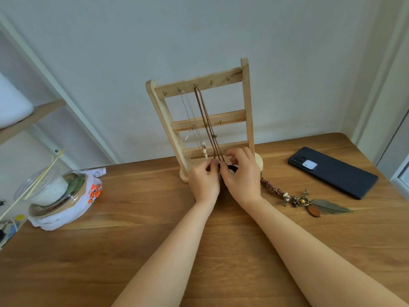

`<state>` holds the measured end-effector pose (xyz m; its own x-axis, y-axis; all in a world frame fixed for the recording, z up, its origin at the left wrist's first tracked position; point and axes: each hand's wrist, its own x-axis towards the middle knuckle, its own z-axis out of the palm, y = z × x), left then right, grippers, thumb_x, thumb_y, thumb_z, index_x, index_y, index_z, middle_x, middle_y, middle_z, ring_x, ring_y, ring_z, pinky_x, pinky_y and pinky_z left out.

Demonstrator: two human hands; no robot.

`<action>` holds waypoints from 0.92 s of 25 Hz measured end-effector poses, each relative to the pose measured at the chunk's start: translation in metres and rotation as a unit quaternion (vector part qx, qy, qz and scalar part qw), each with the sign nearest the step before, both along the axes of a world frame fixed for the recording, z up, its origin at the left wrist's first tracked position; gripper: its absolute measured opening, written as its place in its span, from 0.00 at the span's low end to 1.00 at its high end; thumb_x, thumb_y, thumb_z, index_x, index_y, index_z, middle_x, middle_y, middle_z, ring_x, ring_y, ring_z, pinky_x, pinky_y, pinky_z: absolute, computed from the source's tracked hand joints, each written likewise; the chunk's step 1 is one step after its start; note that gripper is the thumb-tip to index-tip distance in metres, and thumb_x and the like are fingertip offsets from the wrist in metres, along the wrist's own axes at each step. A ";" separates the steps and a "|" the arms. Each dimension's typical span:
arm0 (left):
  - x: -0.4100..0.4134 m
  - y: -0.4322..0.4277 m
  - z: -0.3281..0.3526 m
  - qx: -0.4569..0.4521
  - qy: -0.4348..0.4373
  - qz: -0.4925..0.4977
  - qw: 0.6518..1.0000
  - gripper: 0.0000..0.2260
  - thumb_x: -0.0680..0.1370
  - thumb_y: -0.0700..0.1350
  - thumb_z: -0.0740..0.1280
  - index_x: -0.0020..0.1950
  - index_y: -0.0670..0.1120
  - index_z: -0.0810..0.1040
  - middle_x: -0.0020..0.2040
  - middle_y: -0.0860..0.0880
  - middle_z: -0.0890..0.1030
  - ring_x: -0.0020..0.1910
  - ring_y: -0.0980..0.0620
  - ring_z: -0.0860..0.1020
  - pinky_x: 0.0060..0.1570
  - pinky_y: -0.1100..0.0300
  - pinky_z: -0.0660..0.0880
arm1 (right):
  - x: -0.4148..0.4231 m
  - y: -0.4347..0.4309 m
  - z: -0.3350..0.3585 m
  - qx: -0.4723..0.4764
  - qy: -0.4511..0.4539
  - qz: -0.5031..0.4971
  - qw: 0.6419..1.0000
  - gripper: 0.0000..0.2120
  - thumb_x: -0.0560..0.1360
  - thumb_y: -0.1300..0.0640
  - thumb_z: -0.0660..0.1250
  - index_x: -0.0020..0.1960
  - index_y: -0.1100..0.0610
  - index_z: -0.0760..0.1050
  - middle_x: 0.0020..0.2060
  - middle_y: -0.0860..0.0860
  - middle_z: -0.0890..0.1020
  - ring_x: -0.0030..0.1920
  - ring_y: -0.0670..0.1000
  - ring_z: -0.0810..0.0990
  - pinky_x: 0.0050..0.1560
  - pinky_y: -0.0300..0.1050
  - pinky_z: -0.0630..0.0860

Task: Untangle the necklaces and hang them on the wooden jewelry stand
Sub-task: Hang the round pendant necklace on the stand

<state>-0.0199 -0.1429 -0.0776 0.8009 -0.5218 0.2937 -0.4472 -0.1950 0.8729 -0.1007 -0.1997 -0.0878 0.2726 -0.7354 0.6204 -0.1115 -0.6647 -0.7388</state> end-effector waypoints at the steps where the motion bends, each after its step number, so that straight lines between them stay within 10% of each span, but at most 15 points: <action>1: 0.001 -0.001 -0.003 -0.005 0.012 0.002 1.000 0.12 0.81 0.44 0.67 0.40 0.45 0.84 0.32 0.48 0.82 0.34 0.47 0.80 0.38 0.46 0.77 | 0.001 0.000 0.000 -0.043 0.006 0.005 0.999 0.06 0.75 0.61 0.71 0.52 0.58 0.81 0.44 0.49 0.79 0.46 0.49 0.76 0.45 0.40 0.74; 10: 0.001 0.005 -0.009 -0.018 -0.025 -0.019 0.999 0.11 0.81 0.45 0.68 0.41 0.47 0.85 0.32 0.50 0.83 0.34 0.49 0.80 0.37 0.45 0.78 | 0.005 -0.007 -0.010 -0.113 0.110 -0.005 0.987 0.13 0.79 0.61 0.65 0.60 0.60 0.82 0.45 0.53 0.79 0.49 0.52 0.72 0.47 0.49 0.74; 18: -0.004 0.014 -0.011 0.000 -0.058 0.036 0.998 0.14 0.81 0.44 0.67 0.36 0.47 0.82 0.27 0.53 0.77 0.27 0.56 0.74 0.29 0.65 0.66 | 0.007 -0.008 -0.013 -0.075 0.115 0.001 0.991 0.15 0.79 0.59 0.62 0.62 0.60 0.82 0.46 0.53 0.79 0.50 0.54 0.72 0.49 0.52 0.75; 23: 0.003 -0.007 -0.002 0.060 -0.023 0.019 0.998 0.17 0.80 0.44 0.66 0.31 0.46 0.78 0.25 0.49 0.75 0.26 0.52 0.71 0.27 0.57 0.64 | 0.006 -0.007 -0.013 -0.063 0.122 0.014 0.990 0.14 0.79 0.62 0.64 0.61 0.57 0.82 0.47 0.52 0.78 0.51 0.53 0.71 0.50 0.51 0.74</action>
